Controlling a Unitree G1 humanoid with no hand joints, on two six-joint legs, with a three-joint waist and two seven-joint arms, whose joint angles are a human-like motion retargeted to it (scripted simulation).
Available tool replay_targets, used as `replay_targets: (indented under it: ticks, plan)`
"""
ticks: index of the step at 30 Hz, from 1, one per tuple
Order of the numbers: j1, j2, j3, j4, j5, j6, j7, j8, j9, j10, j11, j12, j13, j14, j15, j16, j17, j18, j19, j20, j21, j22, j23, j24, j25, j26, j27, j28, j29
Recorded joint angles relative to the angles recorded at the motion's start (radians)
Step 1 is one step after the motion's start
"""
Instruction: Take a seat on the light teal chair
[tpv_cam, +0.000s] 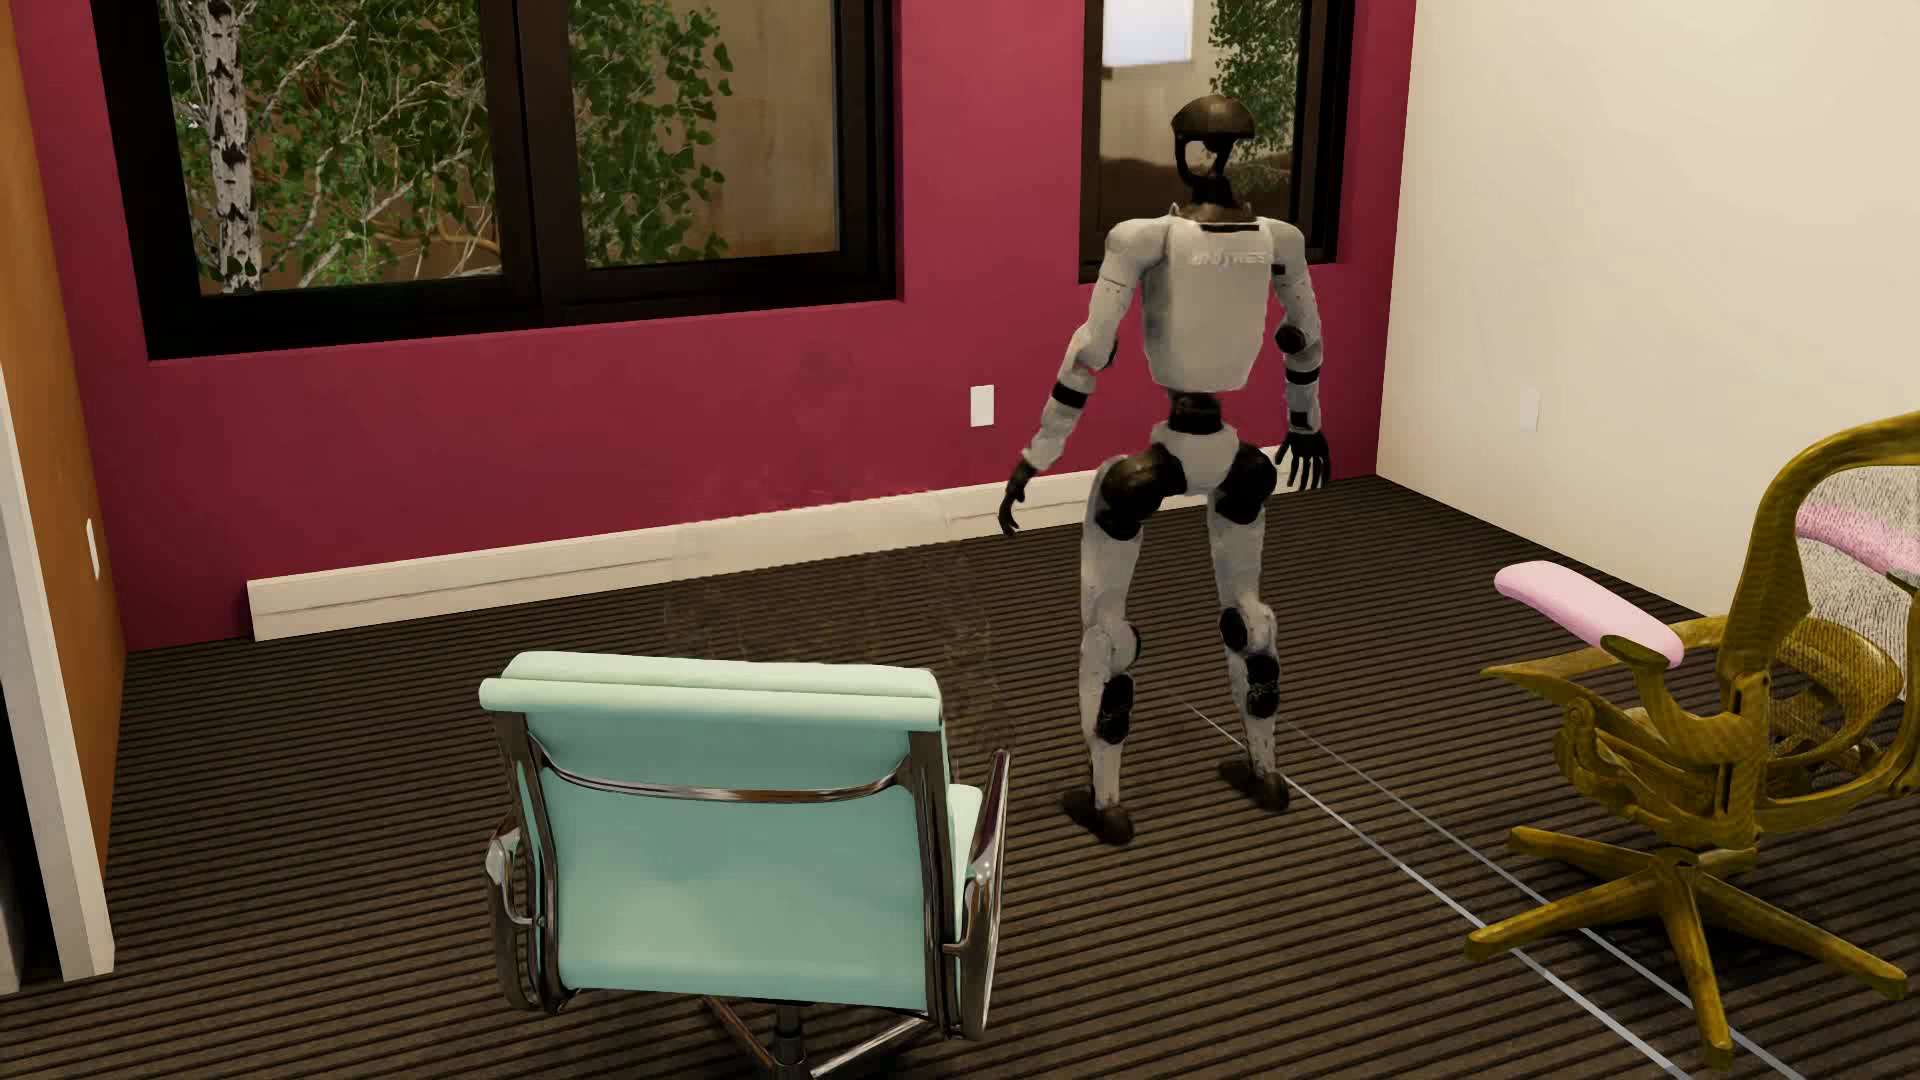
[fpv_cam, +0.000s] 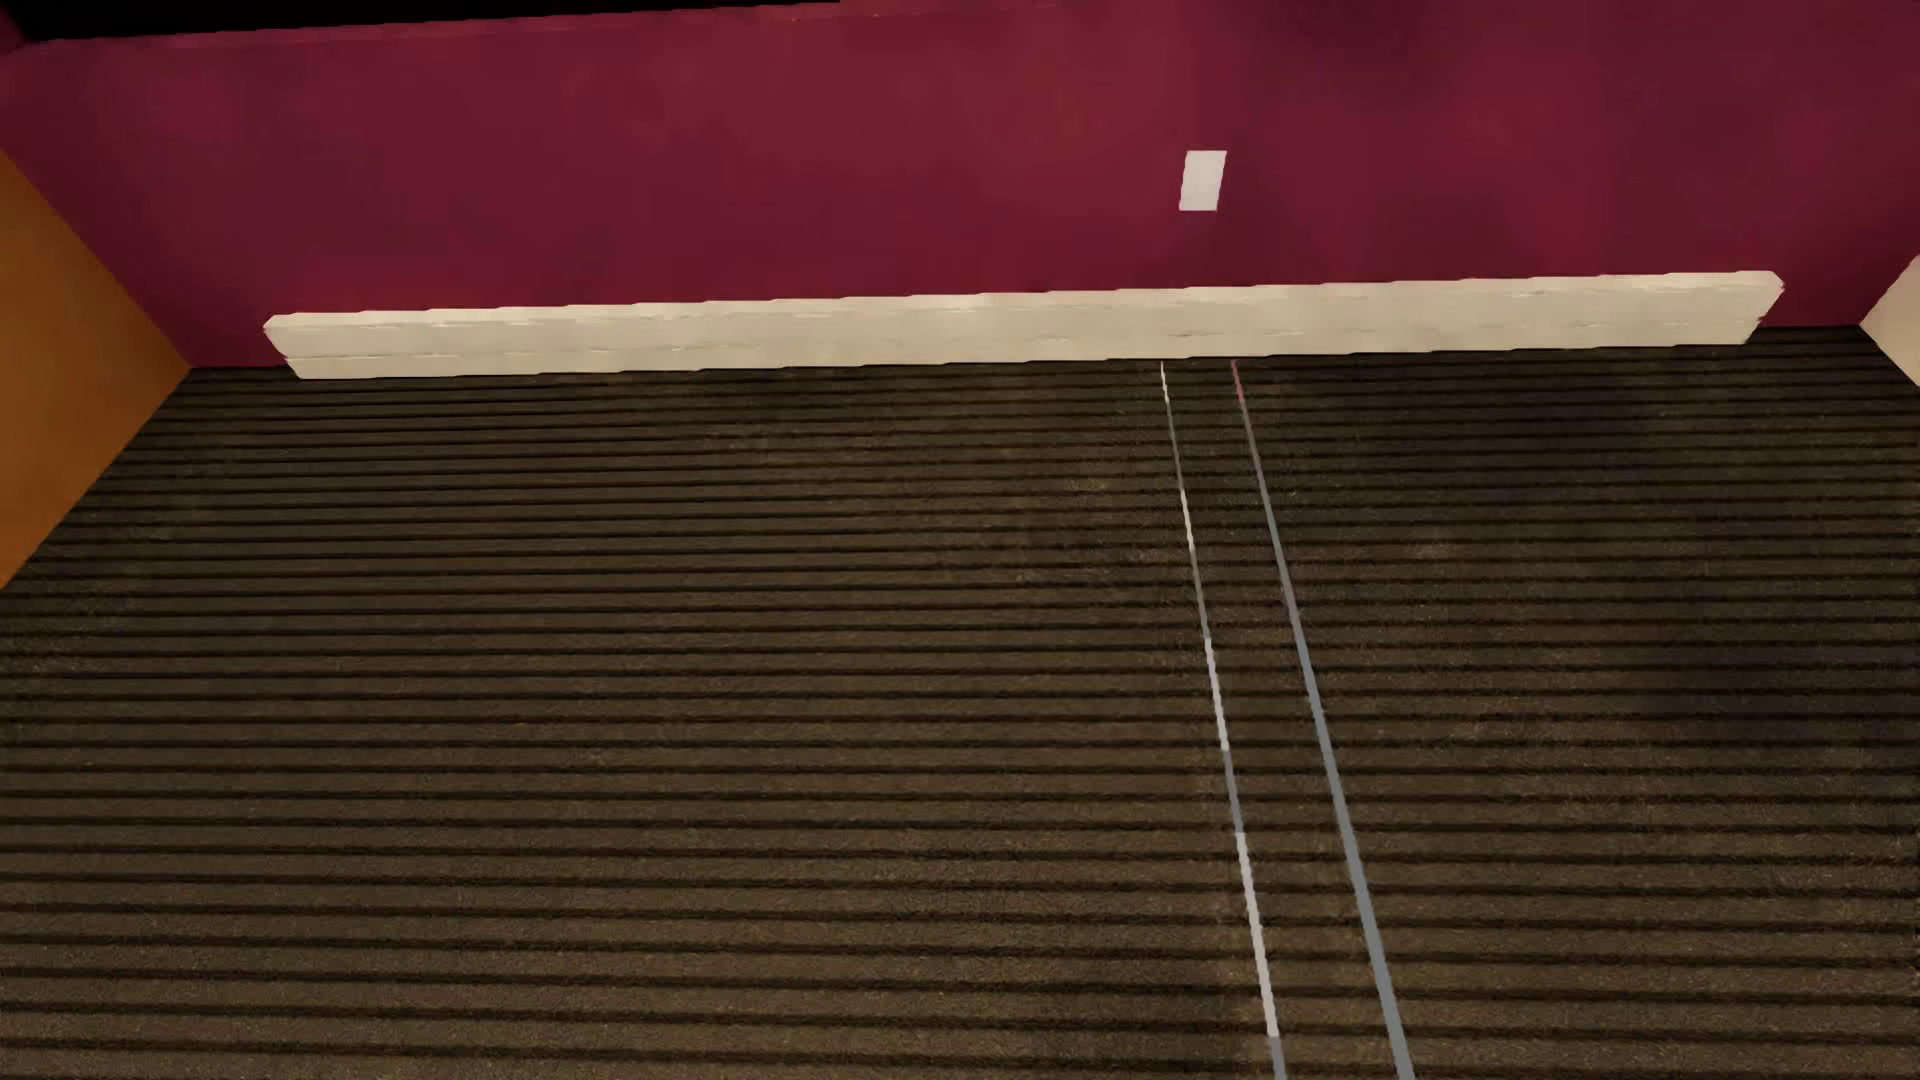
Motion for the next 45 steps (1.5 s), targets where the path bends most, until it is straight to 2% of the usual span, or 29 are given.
replay_targets:
  ticks: [4, 7, 9, 11, 14, 15, 18, 20, 24, 27, 28, 29, 30, 31, 33, 35, 36, 37, 38, 40, 42, 44, 45]
  plan:
    - [-0.001, 0.005, -0.002, 0.026, 0.022, -0.002, 0.004, -0.008, 0.002, 0.004, 0.017, 0.013, -0.006, 0.011, -0.025, -0.003, 0.007, -0.009, -0.01, -0.009, -0.005, -0.006, -0.006, 0.025, -0.008, 0.006, -0.011, -0.017, -0.004]
    - [-0.006, 0.004, -0.006, 0.044, 0.047, -0.003, -0.009, 0.012, 0.007, 0.013, 0.067, 0.003, 0.002, 0.02, -0.104, 0.011, 0.009, -0.012, -0.035, -0.007, 0.002, -0.012, -0.016, 0.024, -0.015, 0.009, -0.02, -0.025, 0.001]
    - [-0.014, 0.0, -0.01, 0.052, 0.064, -0.005, -0.023, 0.035, 0.007, 0.016, 0.102, 0.001, 0.011, 0.033, -0.131, 0.015, 0.017, -0.02, -0.028, -0.015, 0.009, -0.018, -0.024, 0.009, -0.015, 0.006, -0.023, -0.013, 0.01]
    - [-0.034, 0.005, -0.003, 0.055, 0.063, -0.001, -0.035, 0.0, 0.011, 0.013, 0.106, -0.014, 0.017, 0.056, -0.103, 0.011, 0.012, -0.025, -0.039, -0.005, 0.013, -0.026, -0.04, 0.02, -0.036, 0.002, -0.025, -0.004, 0.022]
    - [-0.082, 0.029, 0.023, 0.048, 0.058, 0.016, -0.064, -0.047, 0.026, 0.008, 0.077, -0.031, 0.023, 0.092, -0.124, -0.009, -0.014, -0.044, -0.035, 0.016, 0.048, -0.053, -0.052, 0.028, -0.047, -0.002, -0.031, -0.001, 0.04]
    - [-0.109, 0.04, 0.03, 0.038, 0.057, 0.019, -0.074, -0.059, 0.031, 0.017, 0.057, -0.032, 0.028, 0.099, -0.128, -0.018, -0.035, -0.049, -0.046, 0.013, 0.058, -0.064, -0.069, 0.044, -0.069, -0.009, -0.03, -0.007, 0.052]
    - [-0.14, 0.084, 0.053, 0.023, 0.051, 0.028, -0.04, -0.111, 0.06, 0.091, 0.017, -0.029, 0.031, 0.067, -0.126, -0.028, -0.064, -0.019, -0.079, 0.041, 0.041, -0.064, -0.075, 0.101, -0.056, -0.013, -0.043, -0.047, 0.035]
    - [-0.141, 0.114, 0.058, 0.041, 0.047, 0.028, -0.016, -0.143, 0.068, 0.13, 0.01, -0.015, 0.039, 0.053, -0.13, -0.021, -0.07, -0.012, -0.113, 0.063, 0.035, -0.055, -0.07, 0.117, -0.058, -0.016, -0.048, -0.071, 0.029]
    - [-0.152, 0.185, 0.055, 0.101, 0.04, 0.02, 0.015, -0.195, 0.076, 0.112, 0.001, 0.004, 0.054, 0.052, -0.142, -0.004, -0.059, -0.019, -0.173, 0.107, 0.009, -0.046, -0.073, 0.118, -0.074, -0.026, -0.06, -0.069, 0.028]
    - [-0.149, 0.247, 0.055, 0.113, 0.039, 0.018, 0.076, -0.238, 0.097, 0.075, -0.01, 0.002, 0.035, 0.03, -0.105, 0.005, -0.052, 0.016, -0.222, 0.136, 0.022, -0.045, -0.075, 0.151, -0.094, -0.058, -0.075, -0.067, 0.02]
    - [-0.186, 0.252, 0.064, 0.081, 0.046, 0.026, 0.056, -0.238, 0.039, 0.093, -0.041, 0.047, 0.066, -0.004, -0.155, 0.003, -0.043, 0.001, -0.143, 0.117, 0.007, -0.079, -0.071, 0.101, -0.014, 0.027, -0.052, -0.089, -0.041]
    - [-0.173, 0.262, 0.063, 0.06, 0.039, 0.024, 0.062, -0.244, 0.035, 0.075, -0.023, 0.058, 0.069, 0.011, -0.147, 0.005, -0.043, 0.01, -0.138, 0.119, 0.007, -0.083, -0.086, 0.11, -0.012, 0.025, -0.054, -0.094, -0.046]
    - [-0.167, 0.259, 0.063, 0.034, 0.007, 0.013, 0.04, -0.245, 0.033, 0.048, 0.031, 0.063, 0.069, 0.083, -0.147, 0.006, -0.039, -0.012, -0.112, 0.102, 0.003, -0.08, -0.092, 0.106, 0.006, 0.022, -0.06, -0.09, -0.067]
    - [-0.166, 0.253, 0.064, 0.001, -0.033, 0.002, 0.011, -0.241, 0.033, 0.062, 0.098, 0.067, 0.07, 0.083, -0.145, 0.009, -0.034, 0.0, -0.07, 0.071, 0.002, -0.077, -0.086, 0.108, 0.027, 0.015, -0.064, -0.093, -0.083]
    - [-0.105, 0.211, 0.057, -0.044, -0.11, 0.005, 0.031, -0.241, 0.045, 0.034, 0.297, 0.079, 0.079, 0.078, -0.088, 0.011, -0.051, 0.048, 0.014, 0.052, 0.009, -0.089, -0.104, 0.116, 0.06, 0.013, -0.058, -0.087, -0.066]
    - [-0.032, 0.101, 0.034, -0.071, -0.153, 0.006, 0.029, -0.19, 0.06, -0.03, 0.523, 0.076, 0.06, 0.082, -0.042, 0.026, -0.04, 0.099, 0.039, 0.06, 0.01, -0.097, -0.102, 0.106, 0.06, 0.022, -0.048, -0.086, -0.071]
    - [0.01, 0.049, 0.019, -0.077, -0.138, 0.004, 0.021, -0.15, 0.074, -0.06, 0.607, 0.069, 0.057, 0.084, -0.064, 0.038, -0.025, 0.107, 0.037, 0.046, 0.009, -0.097, -0.104, 0.09, 0.078, 0.029, -0.048, -0.084, -0.085]
    - [0.047, 0.001, 0.0, -0.084, -0.098, 0.004, 0.012, -0.105, 0.08, -0.088, 0.66, 0.065, 0.057, 0.083, -0.105, 0.046, -0.014, 0.113, -0.011, 0.03, 0.018, -0.096, -0.105, 0.084, 0.095, 0.037, -0.048, -0.084, -0.08]
    - [0.071, -0.053, -0.018, -0.088, -0.058, 0.002, 0.006, -0.063, 0.088, -0.095, 0.693, 0.056, 0.054, 0.071, -0.14, 0.054, -0.006, 0.116, -0.046, 0.005, 0.017, -0.095, -0.107, 0.078, 0.077, 0.036, -0.049, -0.083, -0.06]
    - [0.087, -0.182, -0.047, -0.09, 0.006, -0.008, 0.009, -0.004, 0.095, -0.062, 0.697, 0.031, 0.053, 0.029, -0.165, 0.072, 0.006, 0.124, -0.009, -0.031, -0.006, -0.103, -0.118, 0.081, 0.033, 0.033, -0.053, -0.091, -0.031]
    - [0.138, -0.275, -0.062, -0.097, 0.074, -0.013, -0.001, 0.03, 0.098, -0.087, 0.572, 0.01, 0.054, 0.004, -0.185, 0.079, 0.012, 0.129, -0.025, -0.058, -0.006, -0.118, -0.111, 0.075, 0.035, 0.036, -0.051, -0.089, -0.026]
    - [0.183, -0.314, -0.074, -0.106, 0.108, -0.015, 0.006, 0.01, 0.099, -0.104, 0.347, -0.015, 0.054, -0.02, -0.167, 0.076, 0.006, 0.128, -0.024, -0.085, -0.035, -0.136, -0.1, 0.083, 0.016, 0.024, -0.053, -0.087, -0.018]
    - [0.212, -0.321, -0.076, -0.111, 0.124, -0.015, 0.01, -0.003, 0.101, -0.11, 0.259, -0.023, 0.059, -0.04, -0.164, 0.076, 0.002, 0.135, -0.053, -0.094, -0.051, -0.15, -0.099, 0.088, 0.015, 0.026, -0.048, -0.095, -0.01]
